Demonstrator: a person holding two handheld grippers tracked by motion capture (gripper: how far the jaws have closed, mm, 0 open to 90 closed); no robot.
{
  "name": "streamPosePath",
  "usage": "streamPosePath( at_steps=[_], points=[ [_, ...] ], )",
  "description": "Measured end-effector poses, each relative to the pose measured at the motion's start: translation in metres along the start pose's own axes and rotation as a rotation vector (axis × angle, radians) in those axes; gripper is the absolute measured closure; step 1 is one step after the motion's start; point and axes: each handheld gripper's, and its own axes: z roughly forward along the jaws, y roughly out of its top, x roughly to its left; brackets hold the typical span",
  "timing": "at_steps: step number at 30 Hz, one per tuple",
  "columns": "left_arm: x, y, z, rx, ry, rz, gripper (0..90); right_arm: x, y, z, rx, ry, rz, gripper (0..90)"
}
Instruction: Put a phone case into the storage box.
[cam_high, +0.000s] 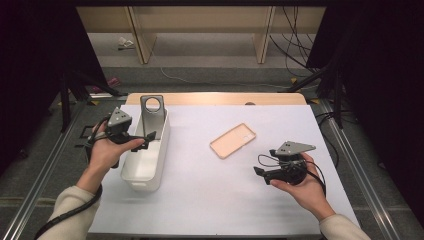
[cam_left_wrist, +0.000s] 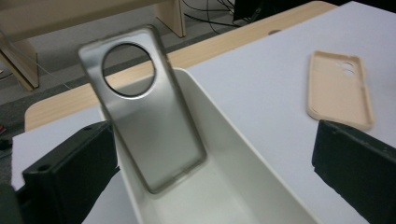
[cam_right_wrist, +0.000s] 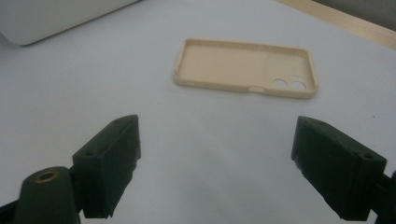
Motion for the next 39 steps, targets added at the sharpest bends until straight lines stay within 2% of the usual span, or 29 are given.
streamPosePath(
  at_steps=[3, 8, 11, 16, 23, 32, 36, 38, 39],
  points=[
    [-0.012, -0.004, -0.007, 0.003, -0.015, 0.02, 0.0, 0.0, 0.001, 0.002, 0.001, 0.003, -0.004, 16.5],
    [-0.024, -0.011, -0.014, -0.011, -0.033, 0.02, 0.0, -0.001, 0.003, 0.004, -0.005, 0.007, 0.004, 16.5],
    [-0.026, -0.013, -0.017, -0.02, -0.045, 0.009, 0.0, -0.001, 0.004, 0.004, -0.008, 0.009, 0.005, 16.5],
    [-0.031, -0.015, -0.017, -0.017, -0.059, 0.016, 0.0, -0.002, 0.003, 0.004, -0.009, 0.01, 0.007, 16.4],
    [-0.035, -0.016, -0.017, -0.012, -0.059, 0.023, 0.0, -0.001, 0.003, 0.004, -0.011, 0.01, 0.008, 16.5],
    [-0.039, -0.016, -0.018, -0.049, -0.074, 0.023, 1.2, -0.002, 0.005, 0.006, -0.015, 0.005, 0.016, 16.4],
    [-0.042, -0.019, -0.02, -0.065, -0.074, 0.023, 5.3, -0.001, 0.005, 0.006, -0.017, 0.009, 0.01, 16.4],
    [-0.045, -0.021, -0.024, -0.094, -0.079, 0.012, 16.1, 0.0, 0.005, 0.005, -0.018, 0.009, 0.012, 16.4],
    [-0.046, -0.022, -0.026, -0.097, -0.081, 0.012, 18.6, 0.0, 0.005, 0.004, -0.02, 0.008, 0.011, 16.4]
  ],
)
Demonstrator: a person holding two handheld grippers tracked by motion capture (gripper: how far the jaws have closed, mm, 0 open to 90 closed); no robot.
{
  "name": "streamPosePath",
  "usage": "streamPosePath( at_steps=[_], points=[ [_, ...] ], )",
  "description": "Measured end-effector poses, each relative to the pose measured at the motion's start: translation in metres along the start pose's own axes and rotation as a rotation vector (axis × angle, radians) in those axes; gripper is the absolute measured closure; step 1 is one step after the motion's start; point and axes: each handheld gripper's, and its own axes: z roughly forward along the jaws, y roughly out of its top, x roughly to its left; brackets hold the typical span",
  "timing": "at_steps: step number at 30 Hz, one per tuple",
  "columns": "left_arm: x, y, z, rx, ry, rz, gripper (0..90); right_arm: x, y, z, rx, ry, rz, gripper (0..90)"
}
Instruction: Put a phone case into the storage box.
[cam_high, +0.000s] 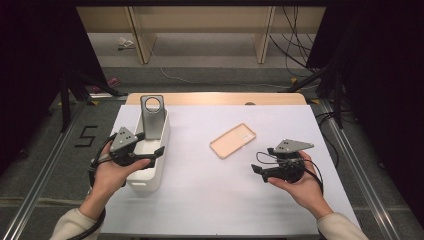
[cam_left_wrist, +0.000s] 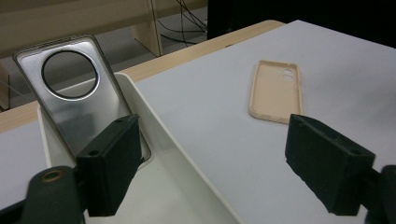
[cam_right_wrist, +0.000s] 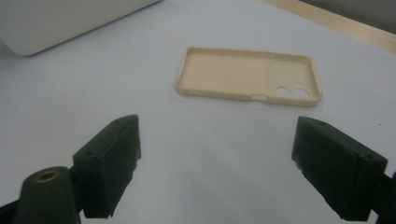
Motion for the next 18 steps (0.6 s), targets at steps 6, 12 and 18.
streamPosePath(
  at_steps=[6, 12, 18],
  points=[
    [-0.009, -0.009, -0.011, -0.013, 0.008, 0.017, 42.4, 0.0, 0.001, 0.0, -0.005, -0.006, 0.007, 16.3],
    [-0.021, -0.018, -0.016, 0.02, 0.001, 0.004, 65.6, 0.001, 0.006, 0.007, -0.004, -0.004, 0.007, 16.4],
    [-0.032, -0.017, -0.016, 0.009, -0.033, 0.02, 78.7, -0.001, 0.01, 0.015, -0.002, -0.002, 0.021, 16.3]
  ],
)
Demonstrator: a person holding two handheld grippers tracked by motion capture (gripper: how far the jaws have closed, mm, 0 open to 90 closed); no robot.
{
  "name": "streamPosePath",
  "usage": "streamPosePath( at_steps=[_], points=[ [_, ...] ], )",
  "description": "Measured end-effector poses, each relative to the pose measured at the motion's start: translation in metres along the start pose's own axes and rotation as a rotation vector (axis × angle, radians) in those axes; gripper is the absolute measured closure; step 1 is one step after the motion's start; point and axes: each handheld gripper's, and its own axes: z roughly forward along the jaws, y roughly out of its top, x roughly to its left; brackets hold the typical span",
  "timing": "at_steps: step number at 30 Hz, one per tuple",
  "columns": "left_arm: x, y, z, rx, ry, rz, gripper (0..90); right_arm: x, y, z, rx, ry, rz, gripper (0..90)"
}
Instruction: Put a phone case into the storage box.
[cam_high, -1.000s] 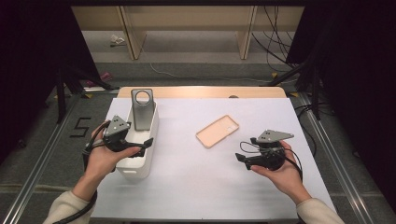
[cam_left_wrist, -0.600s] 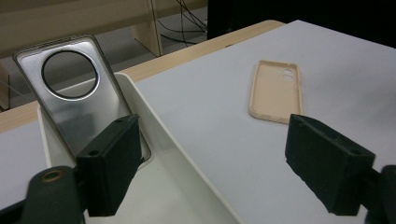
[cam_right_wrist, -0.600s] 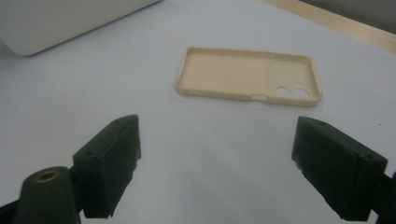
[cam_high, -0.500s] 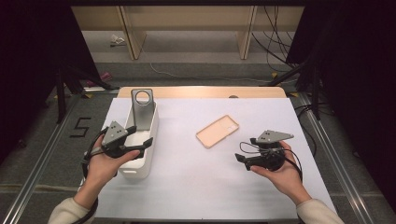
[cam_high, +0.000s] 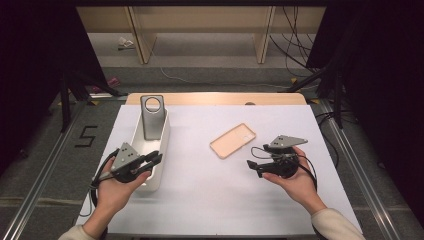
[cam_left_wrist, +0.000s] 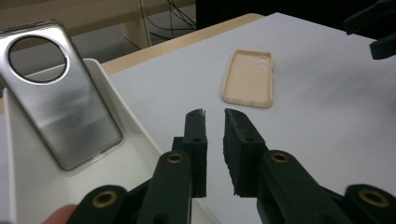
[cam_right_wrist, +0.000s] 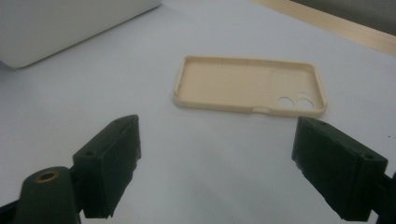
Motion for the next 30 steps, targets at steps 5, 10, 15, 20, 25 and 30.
streamPosePath(
  at_steps=[5, 10, 15, 20, 25, 30],
  points=[
    [-0.004, -0.002, 0.003, 0.013, -0.026, 0.014, 83.2, 0.0, 0.005, 0.007, 0.005, 0.002, 0.008, 16.3],
    [-0.004, -0.004, 0.005, -0.011, -0.035, 0.023, 67.1, 0.001, 0.011, 0.018, 0.011, 0.009, 0.004, 16.4],
    [-0.006, -0.005, 0.008, -0.012, -0.006, 0.029, 32.8, 0.003, 0.018, 0.03, 0.021, 0.019, -0.002, 17.8],
    [-0.007, -0.006, 0.009, 0.002, -0.018, -0.016, 13.7, 0.003, 0.027, 0.045, 0.05, 0.021, -0.007, 34.0],
    [-0.007, -0.005, 0.008, 0.014, -0.005, -0.009, 1.7, 0.007, 0.036, 0.065, 0.103, 0.043, -0.025, 68.1],
    [-0.006, -0.007, 0.007, 0.02, -0.004, -0.002, 0.0, 0.013, 0.047, 0.086, 0.166, 0.036, -0.052, 89.4]
  ],
)
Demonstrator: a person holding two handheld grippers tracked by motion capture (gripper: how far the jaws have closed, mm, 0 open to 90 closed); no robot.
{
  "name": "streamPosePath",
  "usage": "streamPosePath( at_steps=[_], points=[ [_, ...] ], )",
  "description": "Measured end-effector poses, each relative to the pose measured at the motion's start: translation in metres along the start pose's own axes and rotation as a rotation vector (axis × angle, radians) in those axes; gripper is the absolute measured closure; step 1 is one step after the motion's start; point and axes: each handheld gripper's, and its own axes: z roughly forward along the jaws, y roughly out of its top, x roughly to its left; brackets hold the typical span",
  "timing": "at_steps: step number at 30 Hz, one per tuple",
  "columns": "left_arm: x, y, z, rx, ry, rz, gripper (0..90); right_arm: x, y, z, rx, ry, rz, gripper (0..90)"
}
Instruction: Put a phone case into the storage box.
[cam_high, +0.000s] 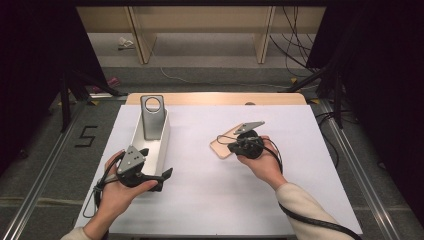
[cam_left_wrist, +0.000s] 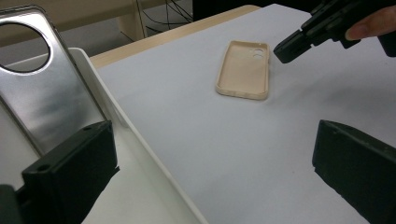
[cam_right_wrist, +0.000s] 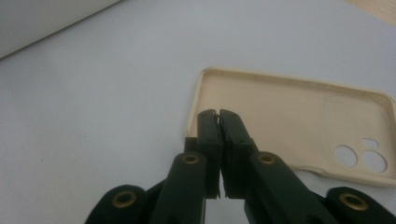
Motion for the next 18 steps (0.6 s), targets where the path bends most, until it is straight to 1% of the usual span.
streamPosePath(
  at_steps=[4, 5, 9, 18],
  points=[
    [0.0, 0.0, 0.0, 0.0, 0.0, 0.006, 0.0, 0.0, 0.007, 0.012, 0.029, -0.007, 0.018, 90.0],
    [0.0, 0.0, 0.0, 0.002, -0.001, 0.012, 0.0, -0.001, 0.008, 0.015, 0.036, -0.009, 0.024, 90.0],
    [0.0, -0.001, 0.001, 0.006, 0.0, 0.011, 0.0, -0.002, 0.009, 0.024, 0.064, -0.014, 0.048, 90.0],
    [-0.001, -0.002, 0.002, 0.01, -0.003, 0.021, 0.0, -0.001, 0.007, 0.036, 0.105, -0.024, 0.044, 90.0]
  ],
)
